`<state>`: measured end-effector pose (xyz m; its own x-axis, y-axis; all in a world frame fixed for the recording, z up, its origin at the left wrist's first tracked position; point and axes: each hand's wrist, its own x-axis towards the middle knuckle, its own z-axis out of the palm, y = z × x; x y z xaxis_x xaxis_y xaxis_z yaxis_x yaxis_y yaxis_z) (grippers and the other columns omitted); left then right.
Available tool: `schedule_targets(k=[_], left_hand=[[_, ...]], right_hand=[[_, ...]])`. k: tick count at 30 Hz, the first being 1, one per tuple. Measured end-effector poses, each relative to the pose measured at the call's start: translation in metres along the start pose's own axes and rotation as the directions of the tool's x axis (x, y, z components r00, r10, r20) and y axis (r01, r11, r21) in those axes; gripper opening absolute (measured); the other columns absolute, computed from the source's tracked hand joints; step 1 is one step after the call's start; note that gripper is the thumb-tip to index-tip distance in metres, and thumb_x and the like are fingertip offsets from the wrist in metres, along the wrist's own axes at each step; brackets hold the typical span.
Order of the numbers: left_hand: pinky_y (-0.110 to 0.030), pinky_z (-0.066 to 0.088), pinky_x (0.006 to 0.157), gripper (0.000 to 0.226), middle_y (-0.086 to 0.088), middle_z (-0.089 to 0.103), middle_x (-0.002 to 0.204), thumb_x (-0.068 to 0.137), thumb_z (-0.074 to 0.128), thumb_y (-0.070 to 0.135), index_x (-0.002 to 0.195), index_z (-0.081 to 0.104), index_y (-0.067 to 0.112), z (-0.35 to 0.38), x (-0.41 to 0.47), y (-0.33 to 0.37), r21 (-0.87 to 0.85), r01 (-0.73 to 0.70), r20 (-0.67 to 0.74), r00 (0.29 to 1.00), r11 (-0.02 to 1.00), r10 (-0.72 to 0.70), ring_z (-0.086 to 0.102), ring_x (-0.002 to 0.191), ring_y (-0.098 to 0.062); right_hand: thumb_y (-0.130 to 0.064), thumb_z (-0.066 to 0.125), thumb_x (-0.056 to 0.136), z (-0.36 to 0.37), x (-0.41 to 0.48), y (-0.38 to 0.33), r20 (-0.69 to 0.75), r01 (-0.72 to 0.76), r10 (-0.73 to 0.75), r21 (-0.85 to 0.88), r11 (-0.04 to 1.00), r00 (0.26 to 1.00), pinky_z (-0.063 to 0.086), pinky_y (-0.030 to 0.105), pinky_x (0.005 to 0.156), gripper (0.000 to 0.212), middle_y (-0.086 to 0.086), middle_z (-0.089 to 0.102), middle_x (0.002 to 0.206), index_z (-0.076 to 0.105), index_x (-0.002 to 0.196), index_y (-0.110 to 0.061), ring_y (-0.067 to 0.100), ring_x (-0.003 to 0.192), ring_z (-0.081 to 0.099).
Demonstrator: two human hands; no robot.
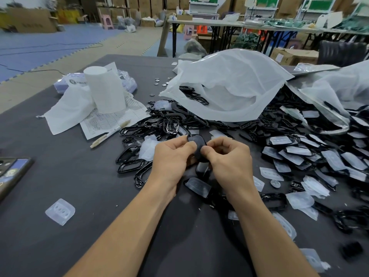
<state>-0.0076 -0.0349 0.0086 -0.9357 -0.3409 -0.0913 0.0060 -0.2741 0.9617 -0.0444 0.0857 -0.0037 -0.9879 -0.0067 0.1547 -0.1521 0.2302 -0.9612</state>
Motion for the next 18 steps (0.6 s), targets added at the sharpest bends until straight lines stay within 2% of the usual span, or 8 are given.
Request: schedule_targets(k=[2,5,9,13,15,18], left_hand=[[-0.027,0.059,0.059,0.019,-0.010,0.074,0.077,0.093,0.066,-0.004,0.085,0.079,0.007,-0.0022,0.0007,0.0005,-0.023,0.001,-0.003,1.000,1.000,-0.001,0.066,0.067,-0.020],[-0.020,0.055,0.055,0.029,-0.009,0.074,0.072,0.091,0.070,-0.003,0.070,0.080,0.013,-0.0053,0.0034,0.0013,-0.048,0.009,-0.014,1.000,0.999,-0.009,0.067,0.057,-0.013],[-0.022,0.056,0.058,0.014,-0.022,0.073,0.082,0.092,0.071,0.002,0.080,0.079,0.004,-0.0090,0.0066,-0.0005,-0.018,0.018,-0.031,0.999,1.000,-0.018,0.069,0.062,-0.019],[-0.019,0.053,0.052,0.017,-0.014,0.076,0.073,0.092,0.069,-0.003,0.080,0.079,0.003,-0.0064,0.0058,-0.0009,-0.042,-0.002,-0.063,0.998,0.999,0.000,0.069,0.054,-0.015],[-0.019,0.053,0.050,0.021,-0.012,0.076,0.070,0.093,0.068,-0.005,0.078,0.080,0.006,-0.0039,0.0044,-0.0007,-0.068,-0.029,-0.088,0.996,0.997,0.023,0.070,0.053,-0.015],[-0.023,0.056,0.054,0.024,-0.012,0.076,0.071,0.092,0.070,-0.002,0.074,0.082,0.010,-0.0005,0.0045,-0.0041,-0.056,-0.065,-0.146,0.988,0.996,0.056,0.069,0.058,-0.018]], right_hand=[[-0.030,0.079,0.073,-0.0004,0.0014,0.0008,0.002,-0.014,0.014,0.037,0.999,1.000,0.057,0.038,0.064,0.005,-0.004,0.075,0.067,0.075,0.076,-0.030,0.013,0.060,0.068],[-0.031,0.078,0.071,-0.0004,0.0028,0.0018,0.029,-0.014,0.012,0.060,0.998,1.000,0.055,0.038,0.065,0.005,-0.003,0.075,0.069,0.077,0.076,-0.031,0.015,0.063,0.070],[-0.028,0.078,0.071,-0.0011,0.0029,0.0019,0.057,-0.007,0.002,0.076,0.997,0.998,0.056,0.037,0.067,0.006,-0.004,0.076,0.070,0.078,0.075,-0.031,0.013,0.066,0.071],[-0.019,0.079,0.078,-0.0020,0.0001,-0.0004,0.048,0.023,-0.027,0.084,0.996,0.998,0.062,0.041,0.074,0.013,-0.003,0.076,0.072,0.079,0.077,-0.032,0.017,0.071,0.073],[-0.017,0.078,0.083,-0.0008,-0.0011,-0.0009,0.036,0.052,-0.054,0.062,0.997,0.998,0.061,0.041,0.072,0.017,-0.004,0.075,0.071,0.078,0.079,-0.034,0.011,0.068,0.070],[-0.030,0.075,0.081,0.0021,-0.0025,-0.0016,0.032,0.071,-0.072,0.046,0.996,0.997,0.060,0.037,0.069,0.007,-0.009,0.074,0.071,0.075,0.084,-0.036,0.006,0.066,0.069]])
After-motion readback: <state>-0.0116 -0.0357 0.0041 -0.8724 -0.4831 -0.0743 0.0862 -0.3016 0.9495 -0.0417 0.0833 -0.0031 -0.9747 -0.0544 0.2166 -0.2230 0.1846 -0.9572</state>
